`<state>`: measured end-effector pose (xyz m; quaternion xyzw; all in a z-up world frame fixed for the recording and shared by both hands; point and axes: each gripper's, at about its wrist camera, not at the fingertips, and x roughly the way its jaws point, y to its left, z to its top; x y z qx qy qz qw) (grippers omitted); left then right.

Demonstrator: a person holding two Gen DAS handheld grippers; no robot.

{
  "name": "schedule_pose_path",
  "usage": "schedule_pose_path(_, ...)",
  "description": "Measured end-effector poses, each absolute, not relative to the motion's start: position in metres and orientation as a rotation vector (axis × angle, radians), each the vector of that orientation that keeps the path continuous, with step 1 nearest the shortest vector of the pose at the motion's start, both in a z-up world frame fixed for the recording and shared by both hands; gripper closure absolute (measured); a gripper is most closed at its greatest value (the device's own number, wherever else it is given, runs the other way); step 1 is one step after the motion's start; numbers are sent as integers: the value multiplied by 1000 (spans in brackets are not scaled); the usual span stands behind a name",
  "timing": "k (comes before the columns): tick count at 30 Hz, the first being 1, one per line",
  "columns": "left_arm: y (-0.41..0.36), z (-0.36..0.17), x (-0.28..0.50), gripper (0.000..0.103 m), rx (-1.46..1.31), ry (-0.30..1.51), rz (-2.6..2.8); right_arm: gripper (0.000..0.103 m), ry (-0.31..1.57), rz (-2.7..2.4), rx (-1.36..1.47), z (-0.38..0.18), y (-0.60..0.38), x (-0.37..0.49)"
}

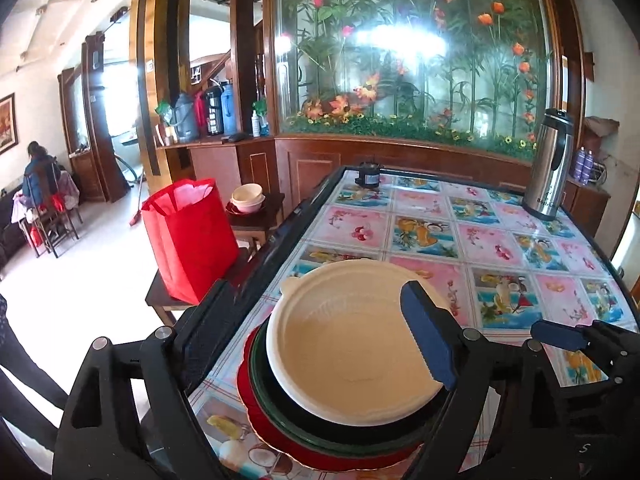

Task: Organize plates and bowls

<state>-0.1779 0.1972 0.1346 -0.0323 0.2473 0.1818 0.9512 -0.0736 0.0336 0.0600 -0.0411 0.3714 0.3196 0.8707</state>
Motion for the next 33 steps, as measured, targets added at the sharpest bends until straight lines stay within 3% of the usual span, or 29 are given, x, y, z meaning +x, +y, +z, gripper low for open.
schedule_pose_path(33,204,124,-184,17,-97,522,309,22,788,670,-107,55,38,-79)
